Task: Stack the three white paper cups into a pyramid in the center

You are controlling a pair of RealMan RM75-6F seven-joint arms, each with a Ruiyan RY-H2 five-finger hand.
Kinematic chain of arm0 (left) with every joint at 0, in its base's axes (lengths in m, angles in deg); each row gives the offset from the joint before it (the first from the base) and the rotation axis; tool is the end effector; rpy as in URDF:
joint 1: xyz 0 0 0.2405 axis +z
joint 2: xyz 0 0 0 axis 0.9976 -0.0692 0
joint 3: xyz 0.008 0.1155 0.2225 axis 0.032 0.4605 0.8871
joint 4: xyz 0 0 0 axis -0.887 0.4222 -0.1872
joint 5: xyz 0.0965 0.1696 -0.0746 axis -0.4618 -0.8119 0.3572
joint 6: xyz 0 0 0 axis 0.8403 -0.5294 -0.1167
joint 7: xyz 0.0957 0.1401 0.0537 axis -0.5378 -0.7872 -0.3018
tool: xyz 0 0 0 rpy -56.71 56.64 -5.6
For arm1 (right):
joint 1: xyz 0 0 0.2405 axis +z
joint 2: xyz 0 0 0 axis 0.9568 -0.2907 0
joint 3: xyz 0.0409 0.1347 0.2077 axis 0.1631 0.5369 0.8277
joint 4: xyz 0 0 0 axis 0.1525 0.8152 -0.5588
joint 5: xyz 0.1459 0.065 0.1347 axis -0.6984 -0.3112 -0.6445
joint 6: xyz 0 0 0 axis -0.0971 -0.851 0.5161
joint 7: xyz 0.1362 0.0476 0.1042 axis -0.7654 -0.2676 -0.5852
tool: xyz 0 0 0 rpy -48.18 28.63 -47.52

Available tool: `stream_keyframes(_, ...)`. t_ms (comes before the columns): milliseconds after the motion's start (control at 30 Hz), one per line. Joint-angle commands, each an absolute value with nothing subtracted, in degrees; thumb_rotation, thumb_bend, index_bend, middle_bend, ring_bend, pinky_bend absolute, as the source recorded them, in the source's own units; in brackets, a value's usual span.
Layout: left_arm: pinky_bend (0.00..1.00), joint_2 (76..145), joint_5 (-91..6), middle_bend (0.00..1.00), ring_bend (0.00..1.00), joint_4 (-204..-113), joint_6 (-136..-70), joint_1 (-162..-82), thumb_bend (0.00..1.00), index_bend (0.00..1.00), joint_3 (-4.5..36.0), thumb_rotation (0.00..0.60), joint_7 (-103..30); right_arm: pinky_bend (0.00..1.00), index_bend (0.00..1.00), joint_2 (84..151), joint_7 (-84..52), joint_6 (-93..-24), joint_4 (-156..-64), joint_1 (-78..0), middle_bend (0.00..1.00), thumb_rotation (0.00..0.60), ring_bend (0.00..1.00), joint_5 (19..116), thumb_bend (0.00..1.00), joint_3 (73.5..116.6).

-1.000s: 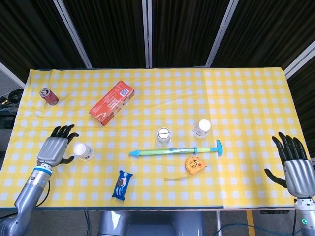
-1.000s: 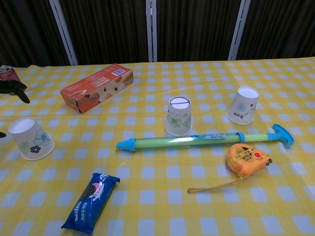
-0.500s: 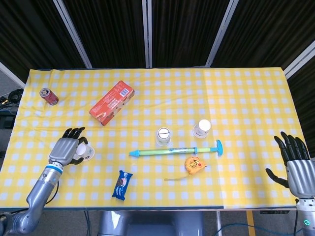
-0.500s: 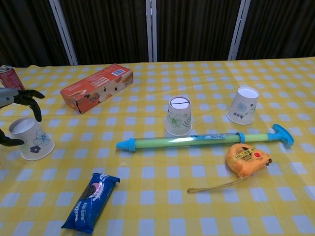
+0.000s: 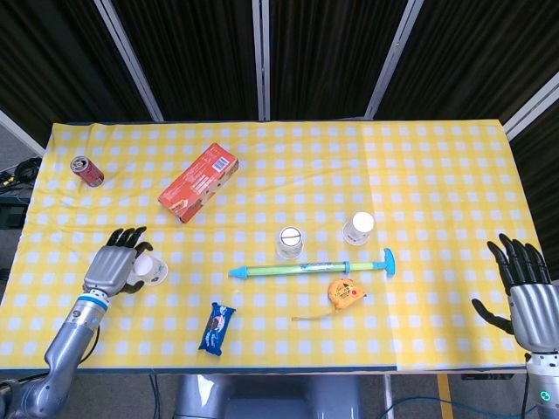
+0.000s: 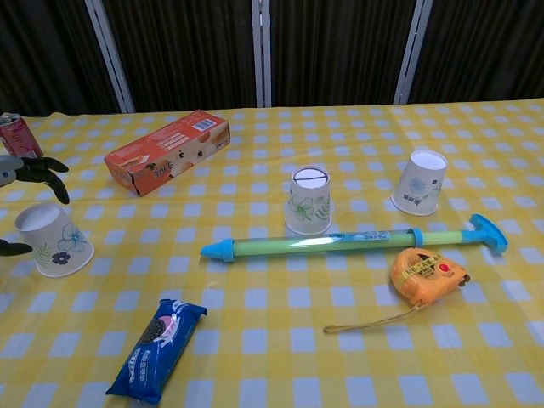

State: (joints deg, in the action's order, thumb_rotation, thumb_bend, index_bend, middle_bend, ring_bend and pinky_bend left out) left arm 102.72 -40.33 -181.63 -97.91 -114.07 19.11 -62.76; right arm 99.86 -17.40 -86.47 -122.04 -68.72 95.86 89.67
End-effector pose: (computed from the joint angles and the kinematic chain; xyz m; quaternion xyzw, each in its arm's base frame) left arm -0.2479 0.3091 0.0320 -0.7111 -0.4268 -0.2481 0.5006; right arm -0.2966 -0.2177 0.1771 0.5906 -0.3180 0.4454 0.5930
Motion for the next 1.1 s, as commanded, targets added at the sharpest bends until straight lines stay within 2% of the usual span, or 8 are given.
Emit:
stream_keyframes(33,0.00,102.8,-40.2,0.00,0.00,-181.4,-98.0,-114.1,0.35,0.32,19.2,0.600,-62.4,0.00,0.02,99.9,-17.4,-86.6,-122.1,-68.7,0.00,0.600,0.00,96.0,0.08,89.7)
stream_keyframes(100,0.00,102.8,-40.5,0.00,0.00,-181.4,-98.3,-114.1,0.39,0.34,19.1,0.600,-61.7,0.00,0.02,99.9,-17.5,-86.8,-122.0,-68.8,0.00,0.600,0.00,96.1,0.08,89.7)
stream_keyframes(400,0.00,101.2,-43.9,0.00,0.00,-184.6,-101.5,-113.9,0.39,0.34,18.0,0.600,-59.5,0.00,0.02,99.9,-17.8,-86.9,-122.0,-68.8,0.00,0.600,0.00,96.1,0.08,89.7)
stream_keyframes(667,0.00,100.1,-41.1,0.00,0.00,-188.2,-100.4,-118.1,0.39,0.32,13.4,0.600,-61.4,0.00,0.02,99.5,-18.9,-86.8,-122.0,-68.8,0.00,0.600,0.00,95.7,0.08,89.9)
stream_keyframes(800,0.00,102.4,-38.5,0.00,0.00,-187.5,-98.9,-122.0,0.39,0.33,10.9,0.600,-63.6,0.00,0.02,99.3,-20.2,-86.2,-121.7,-68.7,0.00,0.600,0.00,95.0,0.08,90.1)
stream_keyframes(1100,0.00,111.1,-33.2,0.00,0.00,-181.7,-96.2,-130.0,0.39,0.34,9.0,0.600,-69.2,0.00,0.02,98.9,-22.7,-84.9,-120.8,-68.5,0.00,0.600,0.00,93.0,0.08,90.8)
